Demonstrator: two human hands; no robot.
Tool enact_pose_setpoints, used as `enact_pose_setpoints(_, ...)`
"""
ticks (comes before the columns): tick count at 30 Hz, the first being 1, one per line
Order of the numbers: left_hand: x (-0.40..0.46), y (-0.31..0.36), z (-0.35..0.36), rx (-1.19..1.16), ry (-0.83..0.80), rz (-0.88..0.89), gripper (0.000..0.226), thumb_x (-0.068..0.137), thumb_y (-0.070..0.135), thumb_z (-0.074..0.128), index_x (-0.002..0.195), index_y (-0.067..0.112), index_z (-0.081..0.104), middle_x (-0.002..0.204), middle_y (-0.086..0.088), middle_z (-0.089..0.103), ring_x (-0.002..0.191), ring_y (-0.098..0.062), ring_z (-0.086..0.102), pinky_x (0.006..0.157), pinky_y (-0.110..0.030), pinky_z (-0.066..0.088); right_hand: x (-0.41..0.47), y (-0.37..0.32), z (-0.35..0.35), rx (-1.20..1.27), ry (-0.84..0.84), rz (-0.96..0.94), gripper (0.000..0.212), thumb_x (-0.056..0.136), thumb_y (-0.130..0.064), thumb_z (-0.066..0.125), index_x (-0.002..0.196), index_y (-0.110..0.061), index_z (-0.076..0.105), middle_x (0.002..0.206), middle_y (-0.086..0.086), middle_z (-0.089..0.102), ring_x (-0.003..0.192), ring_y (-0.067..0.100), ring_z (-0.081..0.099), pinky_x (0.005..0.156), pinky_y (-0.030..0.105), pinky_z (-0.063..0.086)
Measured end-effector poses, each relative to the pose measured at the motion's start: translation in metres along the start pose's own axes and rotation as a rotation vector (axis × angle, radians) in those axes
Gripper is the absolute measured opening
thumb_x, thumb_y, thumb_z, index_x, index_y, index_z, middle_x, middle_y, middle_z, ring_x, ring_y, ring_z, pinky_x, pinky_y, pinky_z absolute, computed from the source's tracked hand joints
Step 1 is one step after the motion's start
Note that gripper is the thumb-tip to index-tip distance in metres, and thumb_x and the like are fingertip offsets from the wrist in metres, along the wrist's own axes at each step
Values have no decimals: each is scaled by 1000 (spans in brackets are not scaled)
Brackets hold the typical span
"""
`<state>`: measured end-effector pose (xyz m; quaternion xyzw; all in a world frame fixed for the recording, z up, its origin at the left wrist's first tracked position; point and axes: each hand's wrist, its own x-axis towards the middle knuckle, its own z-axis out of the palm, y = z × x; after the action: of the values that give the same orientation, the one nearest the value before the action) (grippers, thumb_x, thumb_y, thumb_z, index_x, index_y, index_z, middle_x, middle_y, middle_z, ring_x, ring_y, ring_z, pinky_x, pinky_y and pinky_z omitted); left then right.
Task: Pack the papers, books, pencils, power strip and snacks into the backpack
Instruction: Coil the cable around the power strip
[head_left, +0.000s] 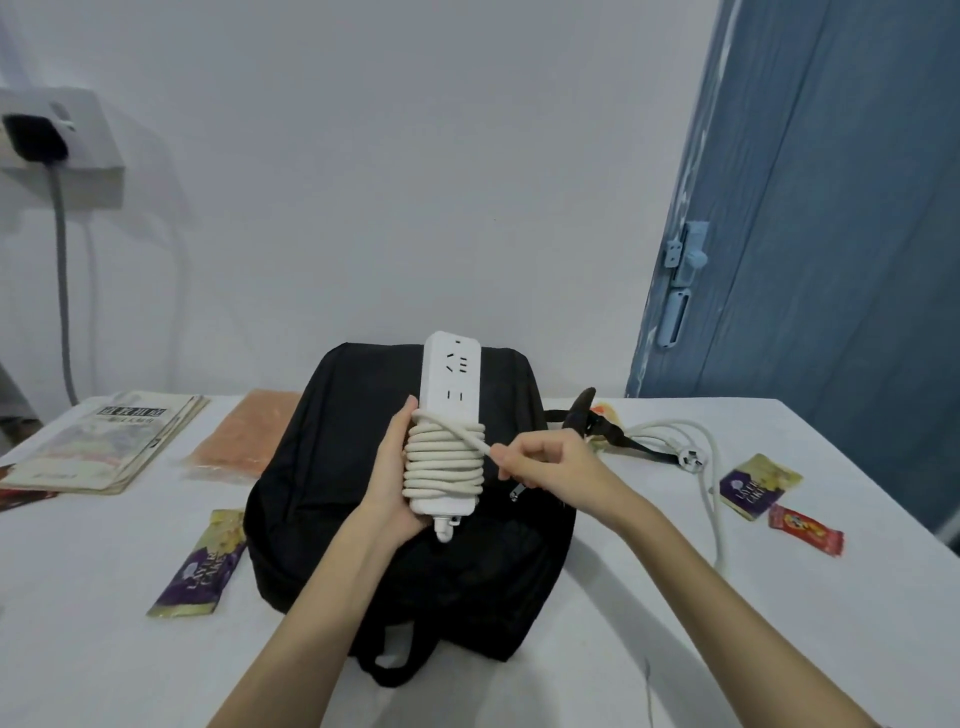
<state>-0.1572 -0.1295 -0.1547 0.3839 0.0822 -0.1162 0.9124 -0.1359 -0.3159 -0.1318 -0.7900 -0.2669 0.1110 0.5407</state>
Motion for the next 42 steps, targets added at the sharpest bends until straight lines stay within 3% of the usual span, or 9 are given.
enact_pose_setpoints(6, -4, 1, 0, -17, 24, -68, 61, 68, 67, 61, 89, 9, 70, 83, -5, 61, 65, -21, 57, 66, -32, 45, 1, -3, -1, -25, 154, -43, 36, 86, -35, 63, 56, -16, 61, 40, -17, 51, 44, -4, 47, 51, 5, 33)
enact_pose_setpoints(11, -10, 1, 3, 50, -4, -39, 65, 78, 69, 46, 87, 10, 71, 84, -11, 69, 61, -25, 62, 69, -40, 49, 6, -7, -14, -32, 221, -44, 39, 81, -41, 67, 53, -14, 61, 39, -13, 50, 41, 0, 41, 49, 7, 31)
enact_pose_setpoints(14, -13, 2, 2, 34, -65, -39, 61, 81, 64, 43, 87, 9, 69, 84, -12, 69, 63, -27, 65, 77, -53, 50, 9, -6, -23, -82, 169, -2, 42, 81, -46, 65, 54, -14, 59, 40, -13, 48, 41, 0, 41, 47, 7, 32)
enact_pose_setpoints(19, -22, 15, -4, 49, -144, 5, 57, 81, 59, 40, 92, 8, 64, 85, -11, 64, 55, -28, 61, 51, -37, 51, 9, 19, -57, -127, 36, 50, 39, 84, -41, 62, 66, -6, 65, 56, -1, 55, 58, 14, 50, 67, 24, 40)
enact_pose_setpoints(27, -30, 16, -9, 228, -402, -197, 56, 74, 59, 54, 102, 10, 60, 92, -12, 63, 64, -26, 64, 56, -38, 56, 27, -3, -59, -253, -70, 131, 31, 74, -31, 78, 63, -4, 69, 40, -11, 39, 40, 4, 32, 43, 11, 25)
enact_pose_setpoints(31, -33, 21, -9, 581, -298, -198, 64, 72, 52, 63, 103, -3, 58, 91, -22, 62, 74, -28, 63, 70, -34, 52, 49, -17, -42, -388, -67, 77, 36, 73, -13, 75, 42, -11, 56, 40, -11, 40, 42, 2, 34, 51, 19, 32)
enact_pose_setpoints(35, -37, 21, 2, 1012, -128, -182, 72, 65, 63, 62, 110, 7, 62, 99, -13, 68, 88, -23, 64, 88, -36, 47, 56, -49, -28, -403, -140, 5, 36, 80, -38, 70, 64, -7, 69, 51, -4, 52, 46, 5, 41, 48, 15, 35)
enact_pose_setpoints(38, -34, 19, 6, 1071, -38, -82, 51, 76, 61, 55, 104, 19, 62, 96, -4, 70, 88, -16, 66, 82, -29, 49, 51, -75, -21, -463, -177, -62, 52, 93, -37, 52, 69, 7, 64, 48, -5, 49, 43, 6, 37, 52, 16, 35)
enact_pose_setpoints(42, -28, 20, 1, 867, 115, 86, 36, 89, 46, 47, 84, 13, 58, 73, -4, 60, 62, -14, 58, 61, -28, 47, 36, -82, -16, -520, -231, -83, 29, 94, -24, 48, 77, -7, 64, 63, 10, 64, 46, 13, 49, 55, 25, 44)
